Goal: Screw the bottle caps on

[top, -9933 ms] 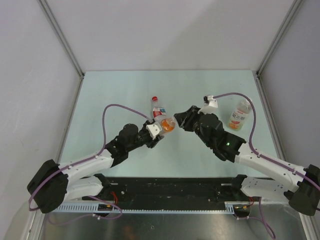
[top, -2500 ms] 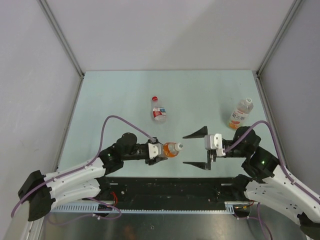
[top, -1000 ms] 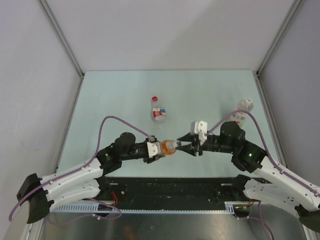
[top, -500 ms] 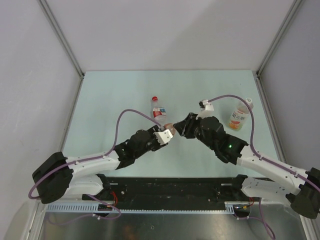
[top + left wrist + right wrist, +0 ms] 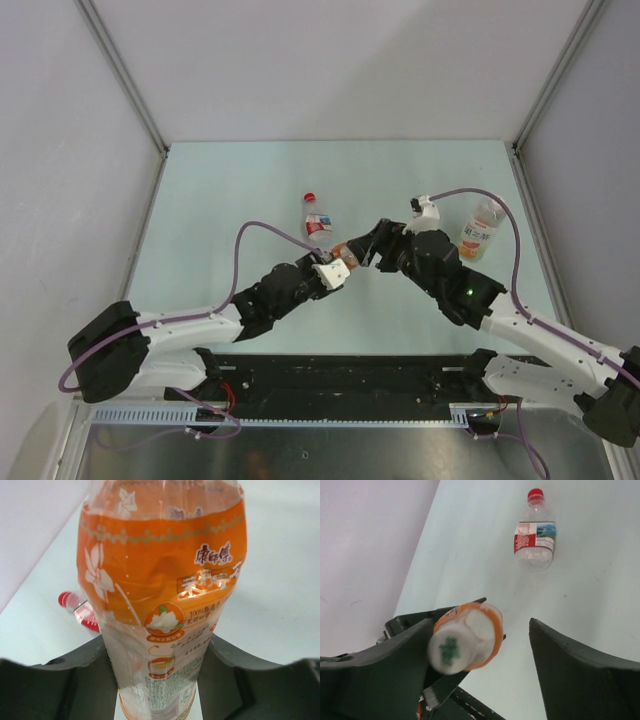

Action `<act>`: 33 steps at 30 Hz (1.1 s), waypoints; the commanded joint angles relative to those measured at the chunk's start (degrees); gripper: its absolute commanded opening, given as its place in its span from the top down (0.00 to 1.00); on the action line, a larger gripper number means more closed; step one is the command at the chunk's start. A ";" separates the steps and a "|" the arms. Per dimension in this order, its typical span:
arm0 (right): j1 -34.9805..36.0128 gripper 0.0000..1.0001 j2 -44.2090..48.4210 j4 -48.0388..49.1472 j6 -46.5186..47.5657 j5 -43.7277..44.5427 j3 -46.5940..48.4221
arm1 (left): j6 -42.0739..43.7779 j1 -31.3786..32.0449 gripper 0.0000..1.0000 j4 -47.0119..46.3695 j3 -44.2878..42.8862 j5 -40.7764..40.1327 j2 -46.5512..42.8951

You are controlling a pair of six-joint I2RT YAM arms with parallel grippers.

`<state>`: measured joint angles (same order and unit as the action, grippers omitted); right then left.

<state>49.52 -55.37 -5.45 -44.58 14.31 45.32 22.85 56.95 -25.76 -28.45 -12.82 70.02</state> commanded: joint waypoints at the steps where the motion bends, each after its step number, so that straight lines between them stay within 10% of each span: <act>1: -1.09 0.10 4.25 3.13 17.77 -6.42 2.09 | -1.47 1.32 1.00 -9.22 2.01 7.61 -3.49; 20: -1.00 0.03 24.69 -11.06 71.35 -51.22 -3.22 | 2.86 -5.39 1.00 13.04 0.36 43.17 -10.82; 33: -0.84 0.17 19.25 -8.71 74.02 -53.77 -4.10 | 7.68 -7.18 1.00 22.02 -2.74 54.93 -9.80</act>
<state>48.51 -34.00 -17.10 28.53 -38.30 40.97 28.64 50.06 -4.99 -28.29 37.71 60.01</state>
